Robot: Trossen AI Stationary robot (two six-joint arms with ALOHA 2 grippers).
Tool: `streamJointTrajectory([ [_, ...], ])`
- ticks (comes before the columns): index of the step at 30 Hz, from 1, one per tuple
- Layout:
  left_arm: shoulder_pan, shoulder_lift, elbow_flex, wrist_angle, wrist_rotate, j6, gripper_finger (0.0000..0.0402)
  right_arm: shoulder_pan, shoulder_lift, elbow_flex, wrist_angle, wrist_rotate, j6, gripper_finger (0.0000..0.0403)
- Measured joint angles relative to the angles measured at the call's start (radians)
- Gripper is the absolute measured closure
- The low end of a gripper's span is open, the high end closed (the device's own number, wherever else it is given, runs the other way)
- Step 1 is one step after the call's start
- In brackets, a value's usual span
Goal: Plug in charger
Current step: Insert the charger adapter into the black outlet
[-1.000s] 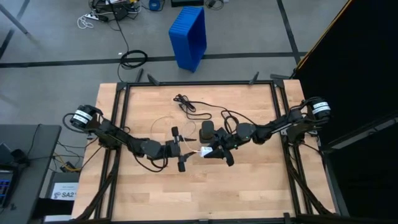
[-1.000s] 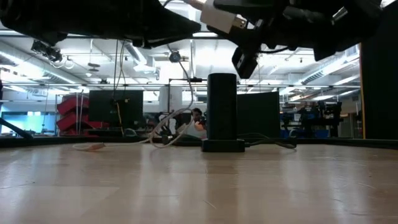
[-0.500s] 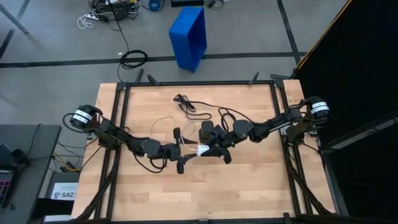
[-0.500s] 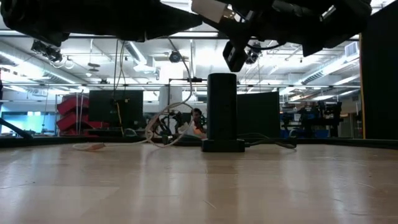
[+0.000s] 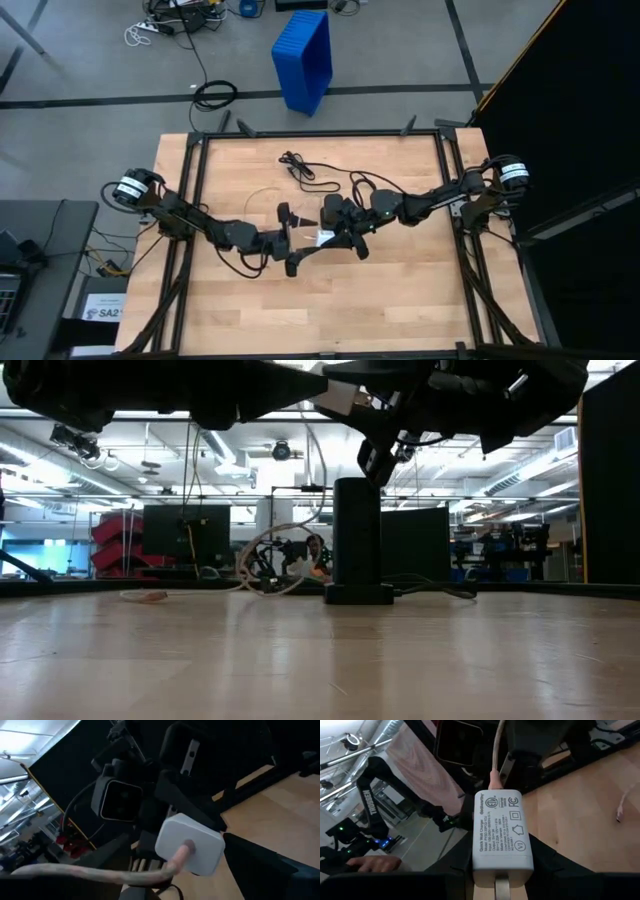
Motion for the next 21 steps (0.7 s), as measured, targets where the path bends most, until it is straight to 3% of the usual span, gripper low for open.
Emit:
streamJointTrajectory([
  [15, 0.003, 0.000, 0.094, -0.214, 0.067, 0.025, 0.0110, 0.000, -0.001, 0.000, -0.021, -0.027, 0.022, 0.0315],
  [21, 0.006, 0.000, 0.094, -0.233, 0.086, 0.025, 0.0152, 0.000, -0.001, 0.000, -0.023, -0.039, 0.027, 0.0315],
])
